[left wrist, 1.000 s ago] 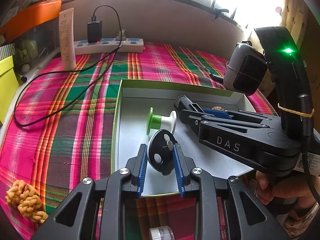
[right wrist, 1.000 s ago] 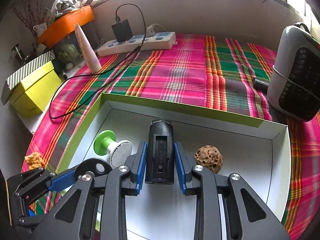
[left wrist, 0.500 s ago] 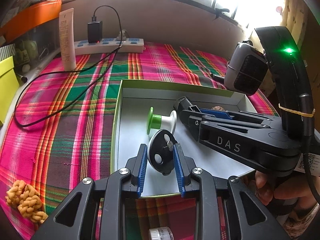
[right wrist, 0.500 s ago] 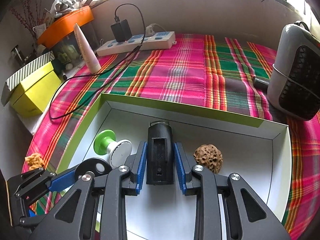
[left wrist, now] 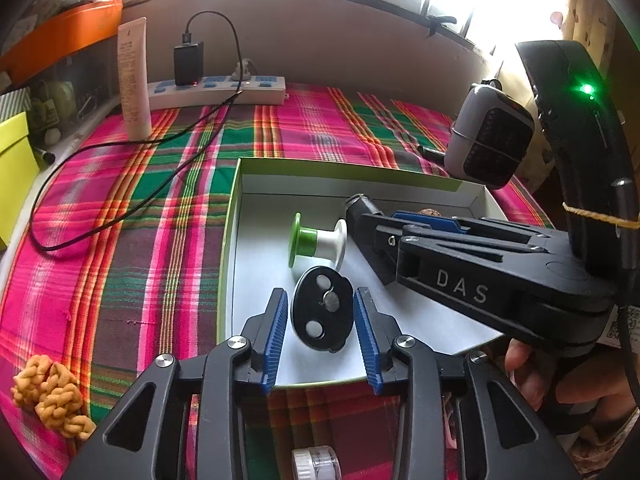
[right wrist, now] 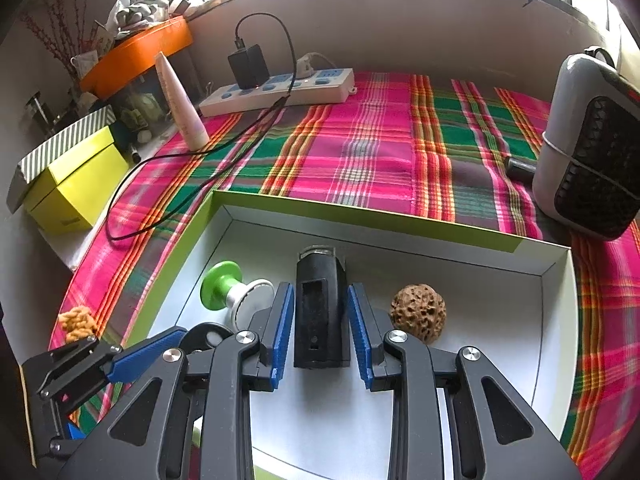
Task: Organize objects
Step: 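Open the left gripper to release the fob in the tray while the right lowers the holder, then open the right gripper to release the black holder in the tray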
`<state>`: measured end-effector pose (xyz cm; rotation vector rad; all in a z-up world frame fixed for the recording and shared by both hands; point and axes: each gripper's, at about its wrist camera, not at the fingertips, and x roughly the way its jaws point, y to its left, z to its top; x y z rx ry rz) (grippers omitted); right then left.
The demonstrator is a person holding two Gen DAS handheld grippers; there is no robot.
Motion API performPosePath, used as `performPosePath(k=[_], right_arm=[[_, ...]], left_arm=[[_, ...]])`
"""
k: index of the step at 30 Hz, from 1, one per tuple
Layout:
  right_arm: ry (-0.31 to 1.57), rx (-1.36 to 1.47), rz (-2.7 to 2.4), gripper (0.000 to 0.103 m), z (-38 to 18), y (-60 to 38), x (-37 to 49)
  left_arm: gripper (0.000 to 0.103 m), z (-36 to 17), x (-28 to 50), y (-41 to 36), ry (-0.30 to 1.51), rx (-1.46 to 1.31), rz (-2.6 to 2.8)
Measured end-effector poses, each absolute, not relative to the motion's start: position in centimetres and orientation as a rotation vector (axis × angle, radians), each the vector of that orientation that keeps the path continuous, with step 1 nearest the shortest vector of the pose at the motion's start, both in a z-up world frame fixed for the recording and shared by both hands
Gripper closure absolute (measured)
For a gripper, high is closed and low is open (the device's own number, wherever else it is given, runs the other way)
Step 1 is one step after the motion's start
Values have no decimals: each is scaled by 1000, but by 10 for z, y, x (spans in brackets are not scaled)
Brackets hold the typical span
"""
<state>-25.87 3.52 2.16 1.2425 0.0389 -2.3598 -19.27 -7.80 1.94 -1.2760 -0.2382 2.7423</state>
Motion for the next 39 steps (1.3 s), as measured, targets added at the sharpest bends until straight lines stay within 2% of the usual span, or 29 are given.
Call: performPosePath(k=[2,6,39], right_arm=[[34,1234,-2362,73,24,35,-257],[29,1223,-2371,62,28,37,-252],[-36,1081,-2440,62,60,61,-167]], left_arm=[[70,20,-191,-77,-231,-1272,2749],[70,23,-185,-78,-234,-1268,2759],[66,52,-117,-72,-193,-1167,2836]])
